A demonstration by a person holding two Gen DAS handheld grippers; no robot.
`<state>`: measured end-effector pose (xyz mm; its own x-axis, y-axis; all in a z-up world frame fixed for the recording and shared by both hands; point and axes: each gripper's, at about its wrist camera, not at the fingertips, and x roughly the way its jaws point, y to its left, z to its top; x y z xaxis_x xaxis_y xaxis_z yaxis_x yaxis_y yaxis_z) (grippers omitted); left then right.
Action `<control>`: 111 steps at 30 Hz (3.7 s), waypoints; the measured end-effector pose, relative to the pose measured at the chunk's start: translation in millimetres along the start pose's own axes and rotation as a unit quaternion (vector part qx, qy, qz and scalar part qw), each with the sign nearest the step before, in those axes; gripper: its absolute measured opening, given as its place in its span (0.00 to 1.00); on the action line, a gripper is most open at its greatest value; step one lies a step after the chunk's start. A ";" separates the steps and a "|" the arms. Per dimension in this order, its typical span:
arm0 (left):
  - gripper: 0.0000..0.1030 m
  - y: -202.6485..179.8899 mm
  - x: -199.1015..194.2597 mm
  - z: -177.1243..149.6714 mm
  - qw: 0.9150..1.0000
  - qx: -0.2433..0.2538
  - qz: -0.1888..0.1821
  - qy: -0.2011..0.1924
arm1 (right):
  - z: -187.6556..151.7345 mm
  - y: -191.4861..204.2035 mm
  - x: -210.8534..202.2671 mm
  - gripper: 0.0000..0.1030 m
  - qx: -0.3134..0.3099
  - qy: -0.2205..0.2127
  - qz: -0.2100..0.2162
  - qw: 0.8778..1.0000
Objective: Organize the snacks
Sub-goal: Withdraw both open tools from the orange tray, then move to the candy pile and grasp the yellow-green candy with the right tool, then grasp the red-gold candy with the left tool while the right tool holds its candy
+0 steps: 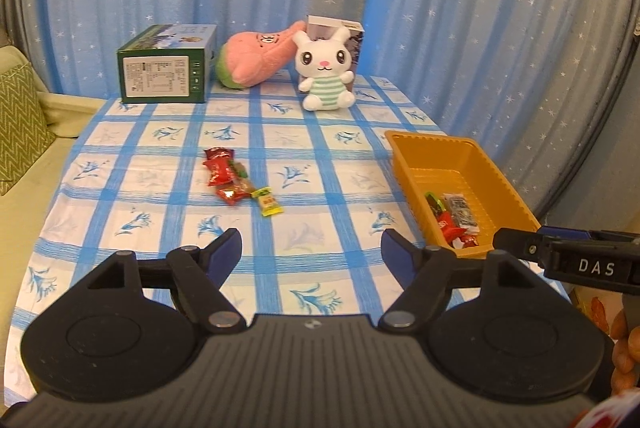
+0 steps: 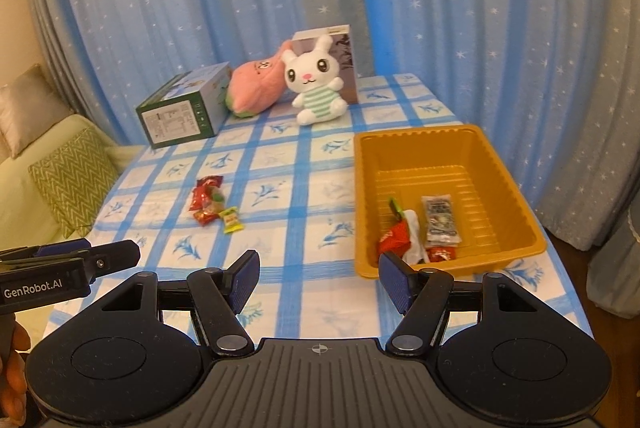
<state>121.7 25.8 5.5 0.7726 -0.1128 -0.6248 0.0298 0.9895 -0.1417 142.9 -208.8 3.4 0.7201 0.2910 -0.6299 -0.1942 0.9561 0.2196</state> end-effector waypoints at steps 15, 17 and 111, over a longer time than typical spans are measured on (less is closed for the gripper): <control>0.73 32.1 8.3 1.1 1.000 -0.017 0.025 0.000 | 1.0 15.9 24.3 0.64 -0.009 0.005 0.026 1.000; 0.73 38.0 12.2 2.5 0.999 -0.021 0.030 0.002 | 1.5 19.4 30.4 0.64 -0.011 0.005 0.030 0.999; 0.20 43.1 187.4 -47.0 0.989 0.110 -0.013 0.094 | -42.0 18.7 195.9 0.21 -0.045 0.070 0.057 0.995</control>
<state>237.9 43.1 -153.8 0.6393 -0.1332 -0.7573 0.2010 0.9796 -0.0026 252.4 -132.4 -147.1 0.5912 0.3929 -0.7044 -0.3327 0.9144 0.2308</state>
